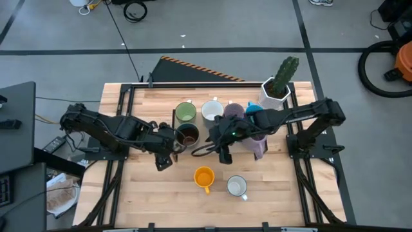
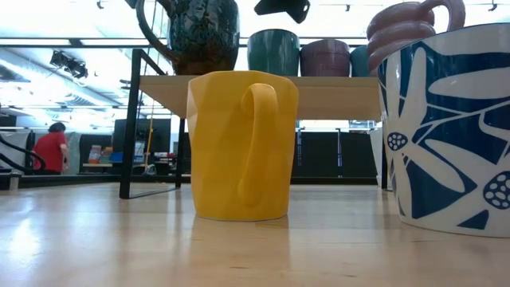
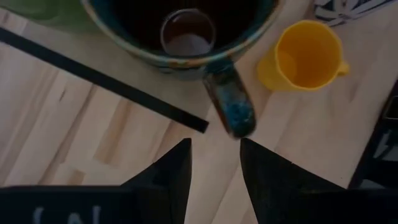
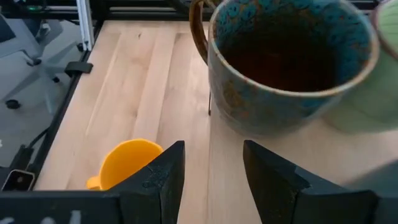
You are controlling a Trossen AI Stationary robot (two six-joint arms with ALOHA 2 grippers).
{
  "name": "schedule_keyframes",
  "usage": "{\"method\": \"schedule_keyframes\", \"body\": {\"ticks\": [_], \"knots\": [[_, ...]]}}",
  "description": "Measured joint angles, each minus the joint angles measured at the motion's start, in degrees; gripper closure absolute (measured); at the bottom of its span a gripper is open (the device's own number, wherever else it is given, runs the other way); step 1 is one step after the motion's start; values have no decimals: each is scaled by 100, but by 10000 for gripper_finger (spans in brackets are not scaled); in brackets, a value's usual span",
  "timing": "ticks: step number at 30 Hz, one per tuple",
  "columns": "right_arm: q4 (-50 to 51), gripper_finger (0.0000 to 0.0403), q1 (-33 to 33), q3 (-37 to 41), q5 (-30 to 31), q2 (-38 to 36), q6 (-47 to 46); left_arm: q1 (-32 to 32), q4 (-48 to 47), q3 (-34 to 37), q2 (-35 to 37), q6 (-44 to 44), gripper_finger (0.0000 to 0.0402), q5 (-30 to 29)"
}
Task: Place coffee mugs
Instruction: Put the brown blue mug on the shelf, then put the yellow mug on the shelf
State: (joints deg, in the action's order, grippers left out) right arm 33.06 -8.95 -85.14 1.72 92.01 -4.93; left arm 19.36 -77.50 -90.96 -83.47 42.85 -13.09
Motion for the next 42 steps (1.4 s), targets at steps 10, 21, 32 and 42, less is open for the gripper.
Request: {"method": "schedule_keyframes", "body": {"ticks": [10, 21, 32, 42], "knots": [[-517, 234, 183, 0, 15, 362, 238, 137, 501, 0, 1, 47, 260, 52], [-613, 234, 426, 2, -57, 406, 255, 151, 803, -2, 1, 93, 260, 127], [-100, 234, 344, -1, 155, -136, 208, 133, 701, -568, 145, 132, 260, 229], [1677, 248, 742, -1624, 727, -201, 825, -38, 1467, -1090, 70, -153, 260, -364]]}}
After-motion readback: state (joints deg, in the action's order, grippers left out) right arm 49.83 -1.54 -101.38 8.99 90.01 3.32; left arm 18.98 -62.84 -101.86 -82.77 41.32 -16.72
